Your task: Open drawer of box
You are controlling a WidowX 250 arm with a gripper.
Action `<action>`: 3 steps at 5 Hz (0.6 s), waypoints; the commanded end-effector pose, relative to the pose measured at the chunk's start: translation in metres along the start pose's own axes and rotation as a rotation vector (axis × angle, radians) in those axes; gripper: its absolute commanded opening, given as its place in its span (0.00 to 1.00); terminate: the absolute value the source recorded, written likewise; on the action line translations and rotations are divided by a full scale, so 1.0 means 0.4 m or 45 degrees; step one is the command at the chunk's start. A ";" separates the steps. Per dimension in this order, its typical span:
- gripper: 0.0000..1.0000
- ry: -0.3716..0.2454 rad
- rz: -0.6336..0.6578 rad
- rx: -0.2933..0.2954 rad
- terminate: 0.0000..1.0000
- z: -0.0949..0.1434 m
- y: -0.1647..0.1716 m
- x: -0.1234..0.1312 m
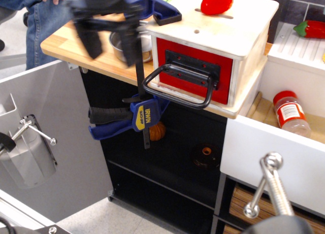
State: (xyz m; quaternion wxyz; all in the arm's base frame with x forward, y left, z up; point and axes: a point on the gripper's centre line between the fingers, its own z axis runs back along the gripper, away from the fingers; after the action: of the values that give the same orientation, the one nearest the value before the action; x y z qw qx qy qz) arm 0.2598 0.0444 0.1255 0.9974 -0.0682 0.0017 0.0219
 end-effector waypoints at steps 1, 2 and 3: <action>1.00 -0.219 0.027 -0.011 0.00 -0.021 -0.078 0.067; 1.00 -0.254 0.005 0.015 0.00 -0.079 -0.081 0.085; 1.00 -0.303 -0.031 0.034 0.00 -0.118 -0.090 0.078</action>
State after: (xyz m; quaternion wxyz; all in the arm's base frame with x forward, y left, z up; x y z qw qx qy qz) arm 0.2911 0.0029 0.0726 0.9930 -0.0522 -0.1034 0.0220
